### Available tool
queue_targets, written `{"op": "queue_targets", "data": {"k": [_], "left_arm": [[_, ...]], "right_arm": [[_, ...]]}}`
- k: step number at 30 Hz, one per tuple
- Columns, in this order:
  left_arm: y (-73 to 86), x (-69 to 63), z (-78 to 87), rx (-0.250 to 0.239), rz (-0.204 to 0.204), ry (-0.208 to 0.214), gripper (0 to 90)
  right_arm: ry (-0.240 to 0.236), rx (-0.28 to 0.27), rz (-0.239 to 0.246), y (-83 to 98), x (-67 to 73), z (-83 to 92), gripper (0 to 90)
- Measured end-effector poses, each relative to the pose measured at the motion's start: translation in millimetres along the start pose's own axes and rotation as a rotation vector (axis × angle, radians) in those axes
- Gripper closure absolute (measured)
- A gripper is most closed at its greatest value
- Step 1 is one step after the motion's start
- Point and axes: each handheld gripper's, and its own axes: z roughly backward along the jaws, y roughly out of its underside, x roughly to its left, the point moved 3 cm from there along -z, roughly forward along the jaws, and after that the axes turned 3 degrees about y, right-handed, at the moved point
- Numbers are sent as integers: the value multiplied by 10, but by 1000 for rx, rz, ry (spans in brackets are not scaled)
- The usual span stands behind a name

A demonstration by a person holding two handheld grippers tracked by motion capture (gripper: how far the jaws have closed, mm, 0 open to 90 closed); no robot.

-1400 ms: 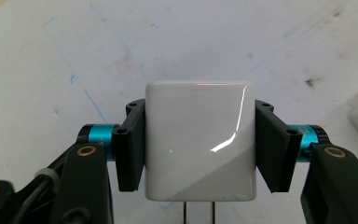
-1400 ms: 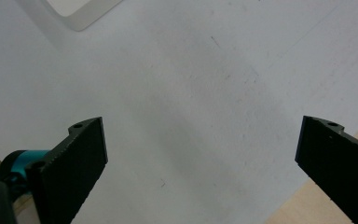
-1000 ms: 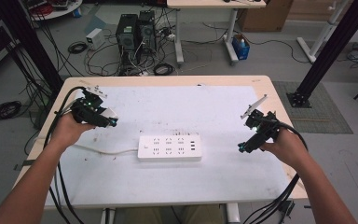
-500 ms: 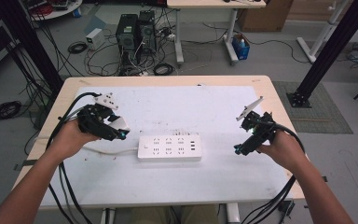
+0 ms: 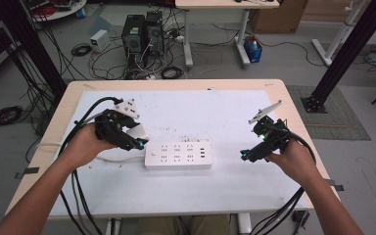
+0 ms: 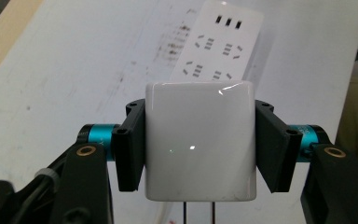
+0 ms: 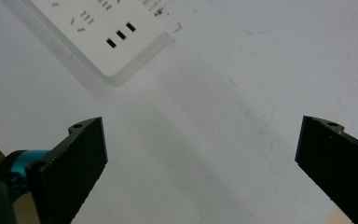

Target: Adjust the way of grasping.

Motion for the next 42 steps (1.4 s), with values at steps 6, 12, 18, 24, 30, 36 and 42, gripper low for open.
{"op": "queue_targets", "data": {"k": [6, 12, 18, 24, 30, 36, 42], "left_arm": [[-127, -67, -72, -10, -51, 21, 425], [-275, -158, -210, -14, -110, 59, 425], [-413, -248, -352, -20, -159, 95, 425], [-546, -349, -503, -70, -195, 133, 425], [-640, -412, -628, -111, -230, 163, 425], [-711, -475, -728, -138, -250, 176, 425], [-780, -510, -827, -156, -254, 182, 425]], "right_arm": [[-57, -70, -109, -2, 46, 19, 14], [-95, -104, -190, 29, 68, -20, 14], [-170, -135, -303, 91, 94, -52, 14], [-259, -158, -367, 100, 177, -64, 14], [-345, -186, -399, 44, 254, -71, 13], [-416, -208, -434, -37, 311, -96, 13], [-477, -224, -487, -94, 327, -101, 13]]}}
